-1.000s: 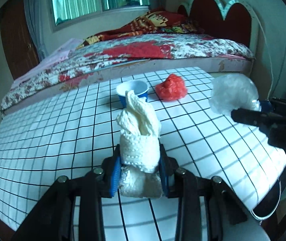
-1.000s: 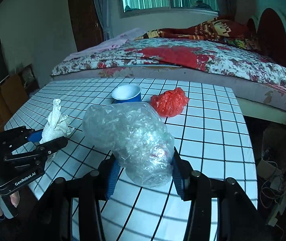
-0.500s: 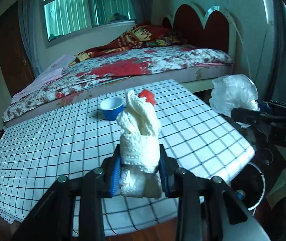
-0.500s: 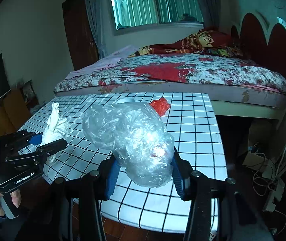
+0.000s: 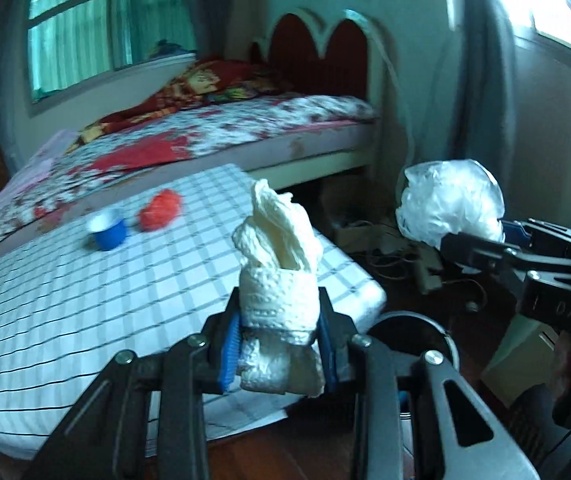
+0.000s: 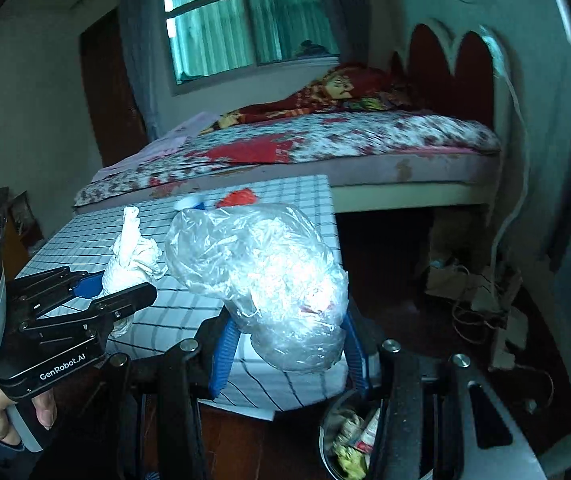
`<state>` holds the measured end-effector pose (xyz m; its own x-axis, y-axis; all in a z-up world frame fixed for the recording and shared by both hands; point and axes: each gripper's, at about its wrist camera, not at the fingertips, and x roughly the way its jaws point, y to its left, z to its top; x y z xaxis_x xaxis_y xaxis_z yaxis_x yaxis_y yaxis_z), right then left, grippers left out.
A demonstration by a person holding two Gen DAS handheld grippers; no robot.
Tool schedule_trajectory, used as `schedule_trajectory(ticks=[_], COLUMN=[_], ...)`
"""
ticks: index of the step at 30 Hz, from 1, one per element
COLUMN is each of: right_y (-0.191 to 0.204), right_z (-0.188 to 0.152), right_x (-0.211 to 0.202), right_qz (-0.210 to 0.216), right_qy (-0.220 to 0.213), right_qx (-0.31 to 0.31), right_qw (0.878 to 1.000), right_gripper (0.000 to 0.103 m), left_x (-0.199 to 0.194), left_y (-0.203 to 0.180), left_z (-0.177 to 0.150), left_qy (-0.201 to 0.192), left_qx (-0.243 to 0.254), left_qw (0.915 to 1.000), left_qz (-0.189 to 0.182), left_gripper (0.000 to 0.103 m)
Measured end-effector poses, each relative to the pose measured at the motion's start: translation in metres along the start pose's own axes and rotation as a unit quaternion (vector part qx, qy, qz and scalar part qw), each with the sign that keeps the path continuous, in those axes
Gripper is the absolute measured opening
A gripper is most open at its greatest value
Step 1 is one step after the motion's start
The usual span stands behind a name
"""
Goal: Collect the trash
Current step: 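Carry white tissue and clear plastic bag toward the black bin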
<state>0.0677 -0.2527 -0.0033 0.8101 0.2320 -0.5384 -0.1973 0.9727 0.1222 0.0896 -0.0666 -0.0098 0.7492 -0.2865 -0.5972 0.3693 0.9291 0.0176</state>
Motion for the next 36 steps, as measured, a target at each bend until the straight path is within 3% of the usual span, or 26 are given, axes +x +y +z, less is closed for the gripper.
schedule_trajectory(ticks=[9, 19, 36], right_y=[-0.066, -0.106, -0.149], right_z=[-0.038, -0.076, -0.137], right_x=[-0.023, -0.022, 0.044], right_qz=[-0.055, -0.072, -0.07], right_qy=[0.02, 0.057, 0.172], right_qx=[0.046, 0.057, 0.048], right_qw=[0.997, 0.994, 0.981], right_gripper=[0.049, 0.049, 0.049], left_x=[0.031, 0.064, 0.126], left_y=[-0.066, -0.108, -0.135], left_z=[-0.017, -0.039, -0.083], left_qy=[0.03, 0.068, 0.157], left_qx=[0.044, 0.063, 0.052], left_qw=[0.9963, 0.9902, 0.9755], left_qz=[-0.067, -0.105, -0.145], left_gripper=[0.034, 0.034, 0.035])
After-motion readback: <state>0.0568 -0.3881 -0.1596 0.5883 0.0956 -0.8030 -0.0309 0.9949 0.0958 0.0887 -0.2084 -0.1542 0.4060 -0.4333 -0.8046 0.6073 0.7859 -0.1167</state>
